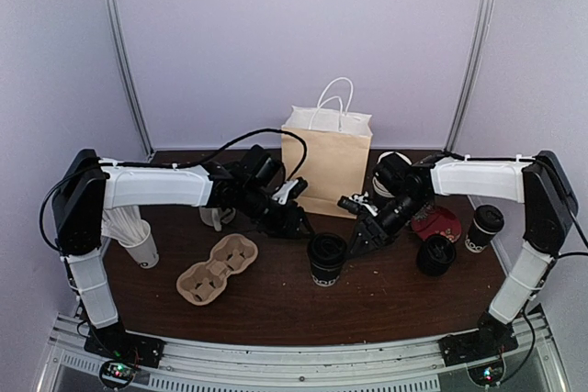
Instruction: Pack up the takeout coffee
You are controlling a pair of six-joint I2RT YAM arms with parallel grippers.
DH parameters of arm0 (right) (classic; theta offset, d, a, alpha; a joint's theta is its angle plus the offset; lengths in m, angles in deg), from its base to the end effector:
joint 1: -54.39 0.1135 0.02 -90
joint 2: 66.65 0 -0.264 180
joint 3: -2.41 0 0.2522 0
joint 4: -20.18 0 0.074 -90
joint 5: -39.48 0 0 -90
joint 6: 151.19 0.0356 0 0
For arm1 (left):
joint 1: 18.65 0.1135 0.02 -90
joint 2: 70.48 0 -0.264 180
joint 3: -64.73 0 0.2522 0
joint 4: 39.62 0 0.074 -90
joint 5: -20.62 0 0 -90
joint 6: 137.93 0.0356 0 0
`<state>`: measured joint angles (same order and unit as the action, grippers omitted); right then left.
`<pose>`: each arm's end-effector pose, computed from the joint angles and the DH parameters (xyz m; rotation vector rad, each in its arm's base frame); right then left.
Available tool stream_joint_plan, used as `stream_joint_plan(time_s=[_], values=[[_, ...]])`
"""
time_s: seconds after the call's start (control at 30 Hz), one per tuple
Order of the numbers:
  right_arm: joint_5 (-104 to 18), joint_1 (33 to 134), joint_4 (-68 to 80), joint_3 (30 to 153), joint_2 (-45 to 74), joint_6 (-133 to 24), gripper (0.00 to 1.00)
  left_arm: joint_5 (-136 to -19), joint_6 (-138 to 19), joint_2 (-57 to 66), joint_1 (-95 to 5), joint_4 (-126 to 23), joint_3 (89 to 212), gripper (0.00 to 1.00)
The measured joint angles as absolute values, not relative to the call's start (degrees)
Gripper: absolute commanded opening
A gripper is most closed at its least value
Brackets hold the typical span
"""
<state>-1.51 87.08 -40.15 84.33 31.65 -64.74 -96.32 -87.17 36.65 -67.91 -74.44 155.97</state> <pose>0.2569 0.1968 0.2089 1.0253 -2.6488 -1.3344 0.2536 -0.3191 0.2149 0.4723 2.7067 -1.1516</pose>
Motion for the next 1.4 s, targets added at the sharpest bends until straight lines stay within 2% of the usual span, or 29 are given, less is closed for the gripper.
stream_joint_plan(time_s=[0.17, 0.6, 1.0, 1.4], values=[[1.4, 87.1, -37.6, 80.2, 29.6, -64.1, 0.76, -95.9, -87.8, 36.7, -68.3, -74.2, 156.0, 0.38], [3.8, 87.4, -35.6, 80.7, 32.6, -62.2, 0.73, -95.1, -88.4, 36.5, -68.5, -74.2, 156.0, 0.36], [1.9, 87.3, -41.7, 85.2, 35.6, -62.4, 0.69, -92.1, -85.5, 36.5, -69.1, -74.1, 154.6, 0.35], [1.7, 87.2, -45.8, 87.9, 37.0, -63.7, 0.68, -91.9, -84.8, 36.7, -69.3, -74.4, 155.2, 0.35]])
